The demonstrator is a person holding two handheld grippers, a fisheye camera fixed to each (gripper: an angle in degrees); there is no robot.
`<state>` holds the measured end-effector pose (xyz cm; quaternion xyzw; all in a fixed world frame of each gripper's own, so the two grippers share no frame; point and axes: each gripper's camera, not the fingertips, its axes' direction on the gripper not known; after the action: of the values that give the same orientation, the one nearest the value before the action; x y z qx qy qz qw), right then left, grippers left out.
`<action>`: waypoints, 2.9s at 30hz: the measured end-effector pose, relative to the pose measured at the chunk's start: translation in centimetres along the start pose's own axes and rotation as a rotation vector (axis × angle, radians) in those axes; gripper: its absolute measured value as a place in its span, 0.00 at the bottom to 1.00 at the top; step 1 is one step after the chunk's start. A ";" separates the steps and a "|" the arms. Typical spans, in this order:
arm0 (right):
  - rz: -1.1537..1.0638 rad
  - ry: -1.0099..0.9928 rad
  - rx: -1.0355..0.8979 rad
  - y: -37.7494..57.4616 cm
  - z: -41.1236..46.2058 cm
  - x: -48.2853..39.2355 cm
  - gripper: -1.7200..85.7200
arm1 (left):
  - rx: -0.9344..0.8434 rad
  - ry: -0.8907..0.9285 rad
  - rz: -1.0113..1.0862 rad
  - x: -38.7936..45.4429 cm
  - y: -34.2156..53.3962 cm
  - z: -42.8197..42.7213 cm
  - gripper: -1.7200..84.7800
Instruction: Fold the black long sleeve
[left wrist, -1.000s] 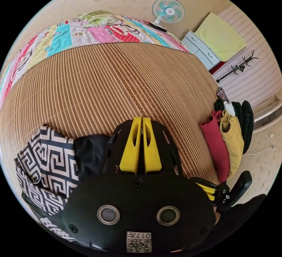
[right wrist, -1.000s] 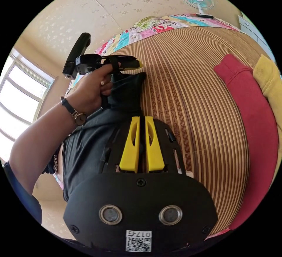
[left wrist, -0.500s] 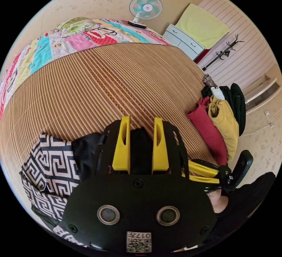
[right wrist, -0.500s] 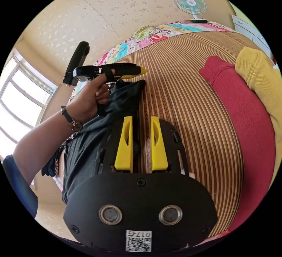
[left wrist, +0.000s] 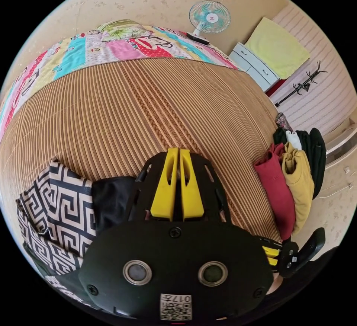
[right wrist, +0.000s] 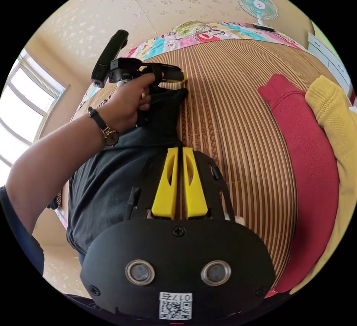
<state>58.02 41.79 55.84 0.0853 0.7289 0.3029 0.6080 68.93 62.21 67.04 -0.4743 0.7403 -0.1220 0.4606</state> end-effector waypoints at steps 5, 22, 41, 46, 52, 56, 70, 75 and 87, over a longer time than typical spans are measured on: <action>0.003 -0.052 -0.001 0.1 -0.2 0.1 0.07 | -0.043 0.056 0.101 1.4 1.0 -1.6 0.10; -0.051 0.030 -0.024 1.0 -0.8 -2.9 0.03 | -0.031 -0.108 0.128 6.4 3.7 -3.5 0.03; -0.149 -0.203 0.032 3.1 -8.5 -6.0 0.10 | 0.430 0.010 -0.101 9.9 20.5 -27.3 0.15; -0.211 -0.061 -0.070 6.6 -7.9 -7.5 0.10 | 0.351 -0.146 -0.332 8.2 34.1 -35.3 0.14; -0.160 -0.070 -0.205 9.3 -7.9 -6.2 0.11 | 0.242 -0.278 -0.580 5.2 46.4 -41.8 0.14; -0.163 -0.101 -0.310 12.8 -8.0 -5.0 0.11 | 0.182 -0.226 -0.655 4.5 51.7 -44.3 0.14; -0.144 -0.138 -0.281 14.6 -10.4 -5.0 0.05 | 0.062 -0.027 -0.635 8.0 52.8 -46.5 0.07; -0.128 -0.075 -0.245 14.4 -11.9 -3.7 0.05 | 0.108 0.267 -0.658 9.8 53.6 -46.6 0.07; -0.059 -0.016 -0.204 14.5 -10.3 -2.8 0.07 | 0.427 -0.100 -0.801 9.5 55.0 -56.3 0.12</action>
<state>45.51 48.55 66.90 0.0040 0.6917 0.3567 0.6279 -9.61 68.61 58.44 -0.6229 0.4337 -0.4173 0.4997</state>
